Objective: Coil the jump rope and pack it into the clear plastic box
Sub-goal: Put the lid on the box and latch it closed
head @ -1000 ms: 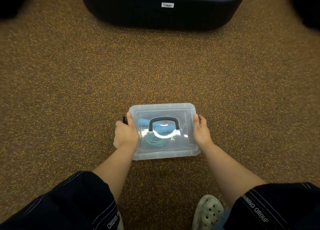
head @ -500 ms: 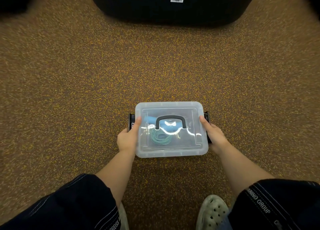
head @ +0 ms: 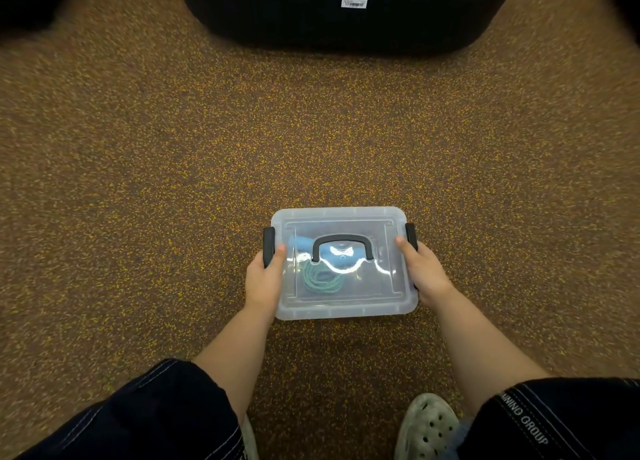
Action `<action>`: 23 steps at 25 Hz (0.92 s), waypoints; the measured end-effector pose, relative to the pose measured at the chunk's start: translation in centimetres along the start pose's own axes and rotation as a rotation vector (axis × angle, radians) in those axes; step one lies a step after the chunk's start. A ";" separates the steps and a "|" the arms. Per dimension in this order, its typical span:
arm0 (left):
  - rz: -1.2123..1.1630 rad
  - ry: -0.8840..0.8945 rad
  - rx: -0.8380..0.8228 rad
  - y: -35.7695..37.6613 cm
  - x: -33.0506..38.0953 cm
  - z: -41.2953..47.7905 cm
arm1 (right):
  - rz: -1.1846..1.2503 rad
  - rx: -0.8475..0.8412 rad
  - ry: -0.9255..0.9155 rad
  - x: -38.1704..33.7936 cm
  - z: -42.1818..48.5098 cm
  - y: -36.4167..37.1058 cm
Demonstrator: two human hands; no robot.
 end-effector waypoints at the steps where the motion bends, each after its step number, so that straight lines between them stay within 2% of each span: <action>1: 0.038 0.029 0.015 0.2 0.0 -0.1 | -0.031 0.026 -0.019 -0.1 -0.2 0.2; 9: 0.295 0.179 0.173 0.9 -0.8 -0.3 | -0.254 0.201 -0.034 0.0 -0.2 0.9; 11: 0.402 0.196 0.219 1.2 -0.7 -0.7 | -0.383 0.248 -0.039 -0.1 -0.3 1.1; 15: 0.614 0.239 0.359 2.1 -0.7 -1.4 | -0.753 0.521 -0.013 -0.3 -0.8 2.9; 20: 0.801 0.353 0.392 2.5 -1.6 -1.0 | -0.910 0.767 -0.041 0.1 -0.9 4.1; 23: 0.857 0.424 0.398 2.3 -1.9 -0.5 | -0.933 0.790 -0.080 0.5 -0.5 4.2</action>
Point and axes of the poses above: each hand's wrist, its own z-axis towards the middle knuckle, its own y-axis out of the palm, x = y × z, the point moved 1 cm from there along z, towards the middle knuckle, and after that the axes turned 14 degrees about -z, right-handed, at the moved point
